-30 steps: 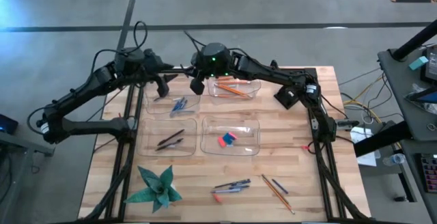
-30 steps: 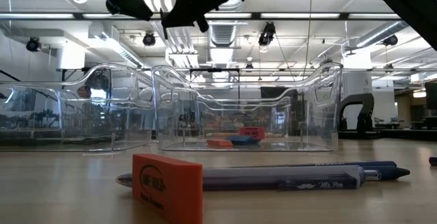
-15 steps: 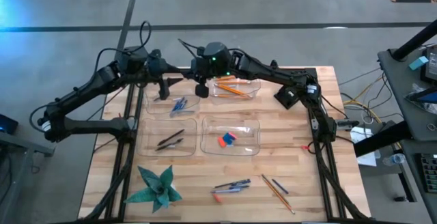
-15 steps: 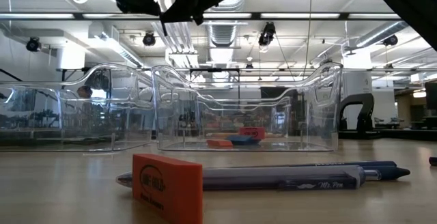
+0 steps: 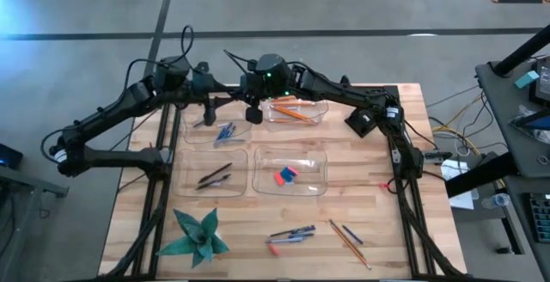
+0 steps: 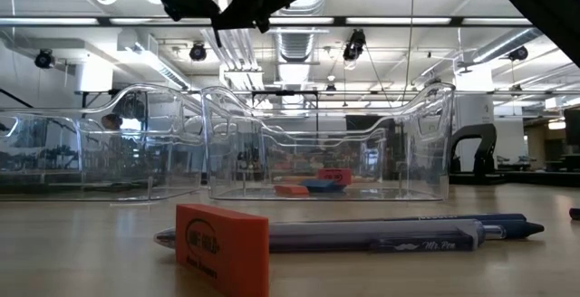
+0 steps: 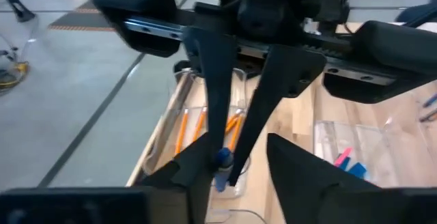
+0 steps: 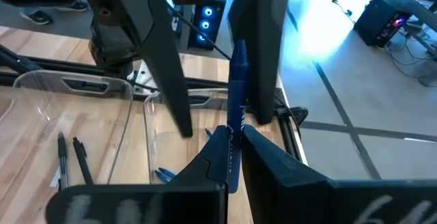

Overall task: Sort crayons/erasers/pens/pencils in bins
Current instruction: Put the blue crayon into the top left transparent bin

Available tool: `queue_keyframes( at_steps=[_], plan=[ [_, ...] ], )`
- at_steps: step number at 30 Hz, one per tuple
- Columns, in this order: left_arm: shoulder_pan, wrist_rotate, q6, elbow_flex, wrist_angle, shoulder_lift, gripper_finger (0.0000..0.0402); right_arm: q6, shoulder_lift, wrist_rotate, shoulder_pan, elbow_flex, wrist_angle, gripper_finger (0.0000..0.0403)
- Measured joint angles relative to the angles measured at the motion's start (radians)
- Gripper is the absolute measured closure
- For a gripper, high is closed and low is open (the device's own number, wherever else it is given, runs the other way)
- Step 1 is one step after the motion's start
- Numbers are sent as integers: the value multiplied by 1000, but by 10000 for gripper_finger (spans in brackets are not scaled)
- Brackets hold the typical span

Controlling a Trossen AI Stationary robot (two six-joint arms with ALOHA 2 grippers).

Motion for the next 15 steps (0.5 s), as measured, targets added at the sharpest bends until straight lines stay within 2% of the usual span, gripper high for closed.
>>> queue_keyframes(
  at_steps=[7, 15],
  plan=[
    [0, 12, -27, 0, 4, 9, 386, 5, 0, -6, 2, 0, -19, 387],
    [0, 24, -47, -1, -1, 9, 388, 28, 0, -6, 5, 0, -24, 383]
  ],
)
